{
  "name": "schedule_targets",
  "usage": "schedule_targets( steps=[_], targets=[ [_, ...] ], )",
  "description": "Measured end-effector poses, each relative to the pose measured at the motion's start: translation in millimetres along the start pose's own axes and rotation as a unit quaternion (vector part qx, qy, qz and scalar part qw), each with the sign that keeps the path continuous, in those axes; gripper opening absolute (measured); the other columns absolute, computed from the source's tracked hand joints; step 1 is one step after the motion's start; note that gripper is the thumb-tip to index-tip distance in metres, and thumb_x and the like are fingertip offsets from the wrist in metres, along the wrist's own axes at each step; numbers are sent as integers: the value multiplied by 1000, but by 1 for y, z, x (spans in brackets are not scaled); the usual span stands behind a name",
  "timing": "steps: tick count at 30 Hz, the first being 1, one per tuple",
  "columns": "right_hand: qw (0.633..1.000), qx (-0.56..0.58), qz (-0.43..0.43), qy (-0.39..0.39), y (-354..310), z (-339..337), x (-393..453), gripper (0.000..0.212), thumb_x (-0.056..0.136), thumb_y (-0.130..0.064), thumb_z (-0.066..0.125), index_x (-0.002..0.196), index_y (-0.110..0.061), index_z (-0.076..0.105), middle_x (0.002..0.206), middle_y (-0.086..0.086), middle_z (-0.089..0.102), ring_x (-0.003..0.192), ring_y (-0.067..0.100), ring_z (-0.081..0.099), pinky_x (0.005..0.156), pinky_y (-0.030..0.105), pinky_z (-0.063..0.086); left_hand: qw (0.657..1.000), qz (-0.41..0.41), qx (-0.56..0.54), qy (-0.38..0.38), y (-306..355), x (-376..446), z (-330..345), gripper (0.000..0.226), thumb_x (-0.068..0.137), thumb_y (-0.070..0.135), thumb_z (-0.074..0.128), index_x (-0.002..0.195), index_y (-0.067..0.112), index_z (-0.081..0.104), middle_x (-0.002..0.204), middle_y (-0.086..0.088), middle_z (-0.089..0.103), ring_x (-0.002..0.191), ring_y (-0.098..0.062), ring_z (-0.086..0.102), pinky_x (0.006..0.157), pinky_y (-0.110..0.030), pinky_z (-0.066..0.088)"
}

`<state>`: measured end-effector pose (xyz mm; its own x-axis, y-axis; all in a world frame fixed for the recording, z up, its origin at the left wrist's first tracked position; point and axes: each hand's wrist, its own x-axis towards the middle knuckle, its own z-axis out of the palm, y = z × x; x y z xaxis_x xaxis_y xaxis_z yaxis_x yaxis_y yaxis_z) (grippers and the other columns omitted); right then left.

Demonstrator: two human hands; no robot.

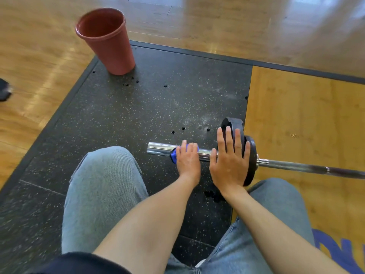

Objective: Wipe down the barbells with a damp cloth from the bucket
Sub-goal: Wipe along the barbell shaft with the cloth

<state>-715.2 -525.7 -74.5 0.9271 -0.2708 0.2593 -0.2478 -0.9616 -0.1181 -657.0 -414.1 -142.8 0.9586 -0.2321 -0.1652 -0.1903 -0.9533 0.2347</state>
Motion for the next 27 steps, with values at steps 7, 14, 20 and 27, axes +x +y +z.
schedule_targets(
  steps=[7,14,20,27],
  targets=[
    [995,95,-21,-25,6,-4,61,59,104,-44,33,158,-23,30,167,3,25,156,22,14,125,51,12,982,124,94,-108,5,45,-19,65,104,10,47,161,16,18,165,-3,28,157,-26,9,127,-42,8],
    [997,79,9,-10,9,3,66,59,105,-39,34,161,-23,21,170,4,13,157,22,5,126,50,5,935,122,188,-277,26,115,-72,41,102,16,54,142,20,49,144,-4,52,137,-28,47,109,-47,40],
    [998,59,-32,0,20,20,121,60,106,-46,20,159,-20,28,166,8,25,155,28,16,125,52,14,887,259,203,-324,31,161,-75,46,103,14,51,149,14,43,155,-11,42,143,-33,39,116,-46,36],
    [992,123,9,-35,29,29,202,62,105,-51,24,155,-16,36,166,10,26,155,26,15,125,48,14,927,298,190,-127,15,148,-31,89,95,14,57,161,0,-2,170,-17,-1,155,-41,-1,125,-51,14]
  ],
)
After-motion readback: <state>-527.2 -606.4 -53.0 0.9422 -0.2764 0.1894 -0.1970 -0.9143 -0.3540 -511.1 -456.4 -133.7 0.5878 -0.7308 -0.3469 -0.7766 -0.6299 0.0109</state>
